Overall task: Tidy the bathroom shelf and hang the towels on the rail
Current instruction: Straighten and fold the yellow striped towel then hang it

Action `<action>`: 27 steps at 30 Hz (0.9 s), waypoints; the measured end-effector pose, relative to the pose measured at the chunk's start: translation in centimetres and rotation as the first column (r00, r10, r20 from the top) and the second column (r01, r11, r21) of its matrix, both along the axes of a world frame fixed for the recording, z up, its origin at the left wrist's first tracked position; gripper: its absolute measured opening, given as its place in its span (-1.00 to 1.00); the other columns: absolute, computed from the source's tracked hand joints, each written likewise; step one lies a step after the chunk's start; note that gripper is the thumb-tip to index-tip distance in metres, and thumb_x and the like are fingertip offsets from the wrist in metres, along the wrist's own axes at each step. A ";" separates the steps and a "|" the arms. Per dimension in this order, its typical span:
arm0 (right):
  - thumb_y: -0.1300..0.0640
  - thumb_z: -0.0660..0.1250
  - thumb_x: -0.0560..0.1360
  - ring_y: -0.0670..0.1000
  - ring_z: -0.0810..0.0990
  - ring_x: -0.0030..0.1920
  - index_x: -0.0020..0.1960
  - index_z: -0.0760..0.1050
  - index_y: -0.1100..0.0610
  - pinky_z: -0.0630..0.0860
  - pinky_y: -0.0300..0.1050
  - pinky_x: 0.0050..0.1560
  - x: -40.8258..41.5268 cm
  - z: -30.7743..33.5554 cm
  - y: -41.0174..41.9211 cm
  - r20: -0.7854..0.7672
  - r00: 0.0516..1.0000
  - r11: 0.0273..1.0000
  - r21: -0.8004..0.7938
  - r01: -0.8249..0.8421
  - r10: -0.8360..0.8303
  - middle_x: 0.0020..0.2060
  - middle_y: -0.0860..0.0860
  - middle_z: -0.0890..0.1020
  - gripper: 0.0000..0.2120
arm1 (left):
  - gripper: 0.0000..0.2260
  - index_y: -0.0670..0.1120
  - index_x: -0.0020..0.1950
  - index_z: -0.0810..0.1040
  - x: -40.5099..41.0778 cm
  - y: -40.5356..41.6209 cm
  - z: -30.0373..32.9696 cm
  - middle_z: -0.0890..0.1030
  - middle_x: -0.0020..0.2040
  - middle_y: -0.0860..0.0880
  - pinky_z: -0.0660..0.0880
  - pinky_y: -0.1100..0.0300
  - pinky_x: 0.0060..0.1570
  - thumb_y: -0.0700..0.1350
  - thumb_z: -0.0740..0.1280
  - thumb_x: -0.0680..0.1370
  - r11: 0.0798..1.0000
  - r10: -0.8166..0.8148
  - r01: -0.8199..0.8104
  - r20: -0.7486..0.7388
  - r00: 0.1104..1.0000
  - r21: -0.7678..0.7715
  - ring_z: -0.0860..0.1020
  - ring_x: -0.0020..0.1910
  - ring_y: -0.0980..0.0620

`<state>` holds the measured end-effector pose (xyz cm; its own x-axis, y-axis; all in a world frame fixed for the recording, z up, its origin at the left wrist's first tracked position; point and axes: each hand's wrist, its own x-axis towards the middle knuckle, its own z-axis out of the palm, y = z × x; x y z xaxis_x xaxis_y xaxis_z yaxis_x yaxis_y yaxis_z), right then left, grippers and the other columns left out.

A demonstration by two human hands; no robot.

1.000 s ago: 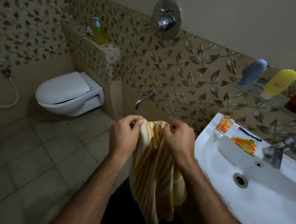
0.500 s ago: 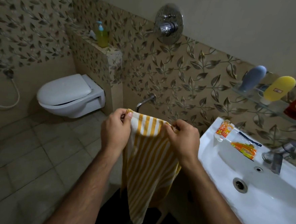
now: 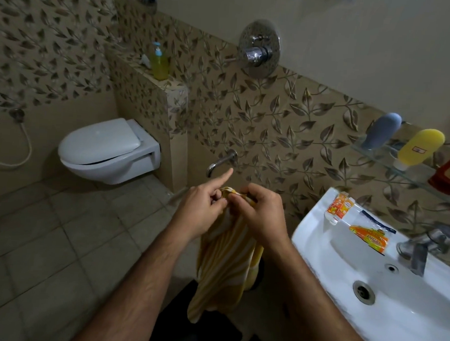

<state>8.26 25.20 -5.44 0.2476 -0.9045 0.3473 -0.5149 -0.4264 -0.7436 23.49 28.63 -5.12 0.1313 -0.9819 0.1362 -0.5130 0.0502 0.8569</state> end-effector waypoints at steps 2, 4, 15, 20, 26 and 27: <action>0.03 0.47 0.45 -0.10 0.59 -0.30 -0.19 0.62 0.10 0.52 -0.02 -0.25 -0.2 0.1 0.0 0.015 0.999 0.998 0.031 -0.046 0.045 -0.36 -0.04 0.64 -0.85 | -0.59 0.23 0.24 0.57 0.1 -0.4 0.0 0.61 -0.15 0.16 0.53 0.25 -0.10 -0.21 0.36 0.52 1.000 -0.013 0.014 0.035 0.999 -0.015 0.57 -0.17 0.19; 0.02 0.48 0.44 -0.12 0.57 -0.31 -0.20 0.62 0.08 0.49 -0.05 -0.26 -0.4 0.1 -0.1 0.036 0.998 0.997 0.058 -0.052 0.050 -0.37 -0.06 0.63 -0.86 | -0.72 0.16 0.07 0.64 -0.2 -0.5 0.1 0.66 -0.11 0.12 0.55 0.22 -0.09 -0.20 0.35 0.51 0.999 0.029 -0.025 0.084 0.996 -0.047 0.61 -0.12 0.16; -0.01 0.45 0.42 0.25 0.65 0.02 0.10 0.56 0.35 0.55 0.16 0.13 -2.8 -0.1 1.4 0.325 0.925 0.598 0.708 -0.377 0.199 0.02 0.30 0.66 -0.55 | -0.79 0.03 0.08 0.62 -0.5 -0.9 3.3 0.62 0.02 0.08 0.32 0.52 -0.16 -0.23 0.26 0.59 0.941 0.269 -0.212 0.204 0.941 -0.263 0.50 -0.01 0.21; 0.19 0.49 0.44 0.12 0.70 -0.12 -0.09 0.64 0.21 0.66 0.01 -0.06 -3.8 0.6 2.3 0.265 0.964 0.773 0.615 -0.159 -0.012 -0.16 0.11 0.72 -0.89 | -0.79 0.02 0.11 0.62 0.8 -0.9 3.7 0.64 0.04 0.07 0.35 0.50 -0.16 -0.22 0.28 0.58 0.946 0.274 -0.216 0.237 0.932 -0.241 0.53 0.00 0.19; -0.01 0.35 0.55 -0.17 0.61 -0.12 -0.03 0.61 -0.08 0.63 -0.10 -0.04 -3.0 0.7 4.5 -0.125 0.984 0.921 0.382 -0.072 0.128 -0.15 -0.16 0.64 -0.93 | -0.79 -0.01 0.15 0.63 0.8 -1.2 4.5 0.65 0.03 0.07 0.31 0.51 -0.20 -0.20 0.28 0.59 0.927 0.346 -0.286 0.264 0.900 -0.242 0.49 -0.05 0.23; -0.01 0.32 0.57 -0.18 0.60 -0.10 0.00 0.61 -0.08 0.62 -0.10 -0.02 -2.9 0.5 4.7 -0.134 0.982 0.923 0.378 -0.072 0.131 -0.13 -0.17 0.63 -0.90 | -0.79 0.00 0.15 0.63 0.9 -1.3 4.6 0.65 0.02 0.07 0.31 0.49 -0.17 -0.19 0.27 0.60 0.929 0.348 -0.289 0.281 0.894 -0.230 0.48 -0.07 0.23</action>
